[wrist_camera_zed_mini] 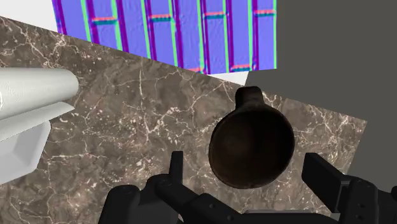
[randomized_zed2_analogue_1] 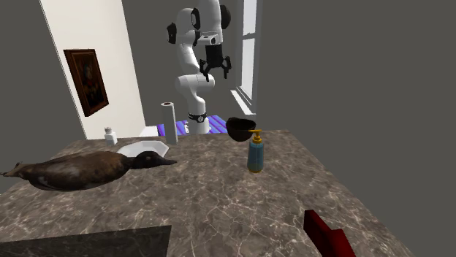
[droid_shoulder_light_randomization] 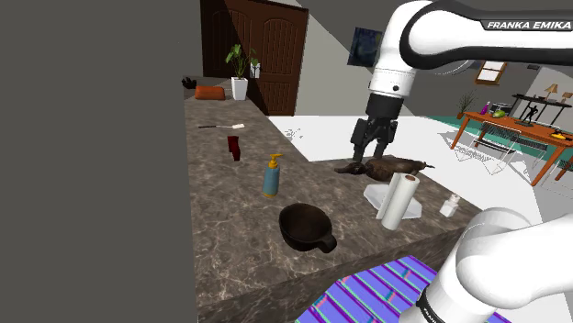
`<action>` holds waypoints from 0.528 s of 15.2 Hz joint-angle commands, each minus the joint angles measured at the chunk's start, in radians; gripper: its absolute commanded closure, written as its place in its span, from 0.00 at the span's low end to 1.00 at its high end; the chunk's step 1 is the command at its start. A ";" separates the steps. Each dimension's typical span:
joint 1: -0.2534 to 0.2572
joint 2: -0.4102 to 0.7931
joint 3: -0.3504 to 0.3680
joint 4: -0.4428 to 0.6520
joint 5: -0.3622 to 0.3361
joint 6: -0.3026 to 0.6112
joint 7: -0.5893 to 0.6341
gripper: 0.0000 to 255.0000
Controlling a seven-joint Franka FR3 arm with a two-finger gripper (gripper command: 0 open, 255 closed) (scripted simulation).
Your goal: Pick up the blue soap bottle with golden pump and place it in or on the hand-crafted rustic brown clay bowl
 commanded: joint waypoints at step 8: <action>0.012 0.153 -0.007 -0.063 0.003 0.319 -0.053 0.00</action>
